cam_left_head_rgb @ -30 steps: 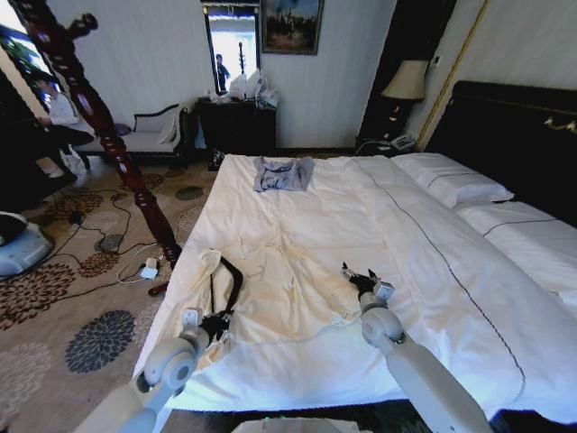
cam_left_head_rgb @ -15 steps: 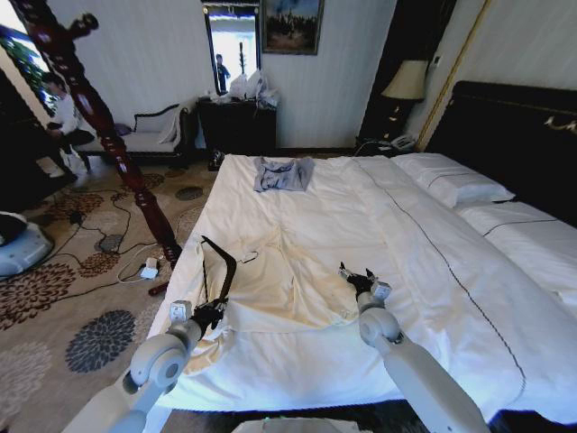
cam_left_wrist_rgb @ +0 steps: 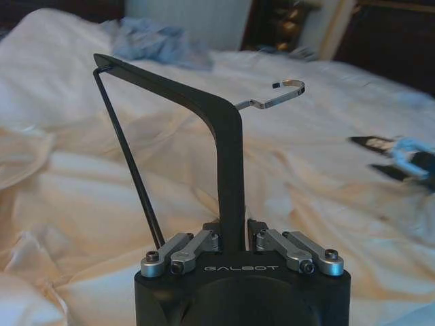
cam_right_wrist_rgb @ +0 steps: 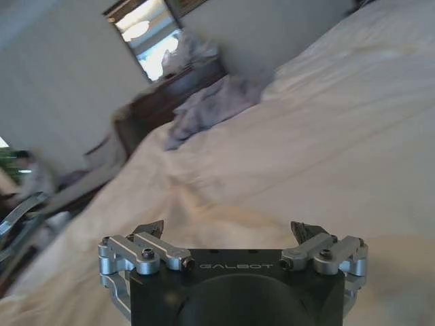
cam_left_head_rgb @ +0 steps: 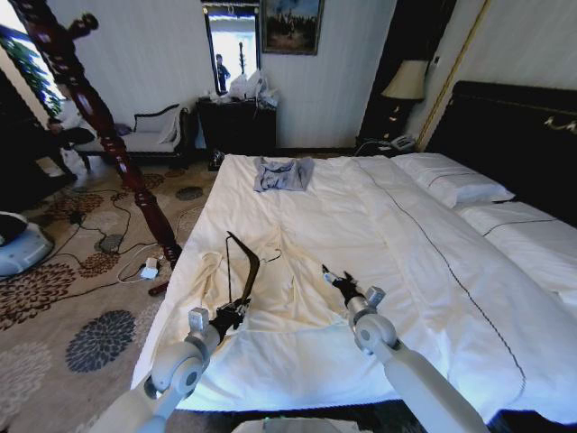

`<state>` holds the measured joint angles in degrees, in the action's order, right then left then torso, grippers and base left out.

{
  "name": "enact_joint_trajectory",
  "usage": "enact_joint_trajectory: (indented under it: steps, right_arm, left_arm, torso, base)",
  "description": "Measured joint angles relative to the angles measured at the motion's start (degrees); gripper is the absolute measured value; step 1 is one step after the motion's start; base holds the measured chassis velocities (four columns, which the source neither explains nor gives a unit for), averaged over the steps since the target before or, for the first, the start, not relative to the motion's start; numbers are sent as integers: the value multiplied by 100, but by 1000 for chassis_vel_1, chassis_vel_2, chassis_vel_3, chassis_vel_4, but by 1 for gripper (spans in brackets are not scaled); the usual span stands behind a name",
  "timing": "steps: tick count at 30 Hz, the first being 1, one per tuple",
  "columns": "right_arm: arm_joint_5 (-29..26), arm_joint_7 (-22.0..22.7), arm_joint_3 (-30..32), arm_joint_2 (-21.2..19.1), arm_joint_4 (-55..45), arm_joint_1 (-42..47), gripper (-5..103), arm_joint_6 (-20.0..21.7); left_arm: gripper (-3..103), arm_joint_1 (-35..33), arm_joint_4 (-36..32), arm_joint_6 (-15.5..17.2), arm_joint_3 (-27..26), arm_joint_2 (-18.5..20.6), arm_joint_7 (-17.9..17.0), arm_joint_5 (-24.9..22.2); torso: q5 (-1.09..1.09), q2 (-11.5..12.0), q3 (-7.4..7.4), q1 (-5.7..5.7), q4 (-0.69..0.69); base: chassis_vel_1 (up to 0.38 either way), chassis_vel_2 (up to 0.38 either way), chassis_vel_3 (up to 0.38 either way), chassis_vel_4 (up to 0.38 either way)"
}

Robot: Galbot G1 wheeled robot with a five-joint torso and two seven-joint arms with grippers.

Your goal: Pick up the clothes from the bed and hang them on the clothes hanger.

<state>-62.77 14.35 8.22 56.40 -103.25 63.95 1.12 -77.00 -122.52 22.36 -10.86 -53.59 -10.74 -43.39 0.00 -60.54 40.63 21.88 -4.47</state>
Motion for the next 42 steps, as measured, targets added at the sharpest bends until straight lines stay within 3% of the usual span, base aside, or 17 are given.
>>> enact_joint_trajectory:
  steps: [3, 6, 12, 19, 29, 33, 36, 39, 42]
  right_arm:
    - [-104, -212, -122, -20, 13, -63, 100, -31]
    - [-172, -752, -485, -70, 9, -186, 100, -224]
    - [318, -1065, -1100, -139, -112, -490, 100, -517]
    - [487, -867, -1915, -181, -97, -1055, 100, -395]
    - [391, -638, -2379, -20, 45, -1467, 103, -319]
    - [343, -633, -2385, 14, 70, -1528, 94, -303]
    - [244, -589, -2386, 18, 57, -1543, 79, -210]
    - [206, -579, -2383, 22, 39, -1539, 73, -175]
    - [154, -645, -2362, 32, 37, -1494, 57, -189]
  left_arm:
    - [19, 36, 5, -120, 35, 8, 154, 36]
    - [19, 69, 100, -279, 69, -1, 356, 282]
    - [19, 126, 268, -373, 186, -50, 492, 546]
    - [19, 239, 408, -413, 359, -189, 566, 712]
    - [19, 263, 439, -440, 449, -238, 613, 818]
    - [19, 267, 449, -441, 468, -246, 613, 838]
    - [19, 270, 449, -444, 491, -260, 613, 850]
    - [19, 270, 448, -444, 503, -266, 613, 862]
    - [19, 266, 448, -460, 512, -267, 614, 908]
  torso:
    - [0, 0, 0, 0, 0]
    - [0, 0, 0, 0, 2]
    - [0, 0, 0, 0, 2]
    - [-1, 0, 0, 0, 2]
    - [0, 0, 0, 0, 2]
    - [0, 0, 0, 0, 2]
    - [0, 0, 0, 0, 2]
    - [0, 0, 0, 0, 2]
    - [0, 0, 0, 0, 2]
  base:
    - [0, 0, 0, 0]
    - [0, 0, 0, 0]
    - [0, 0, 0, 0]
    - [0, 0, 0, 0]
    - [0, 0, 0, 0]
    - [0, 0, 0, 0]
    - [0, 0, 0, 0]
    - [0, 0, 0, 0]
    - [0, 0, 0, 0]
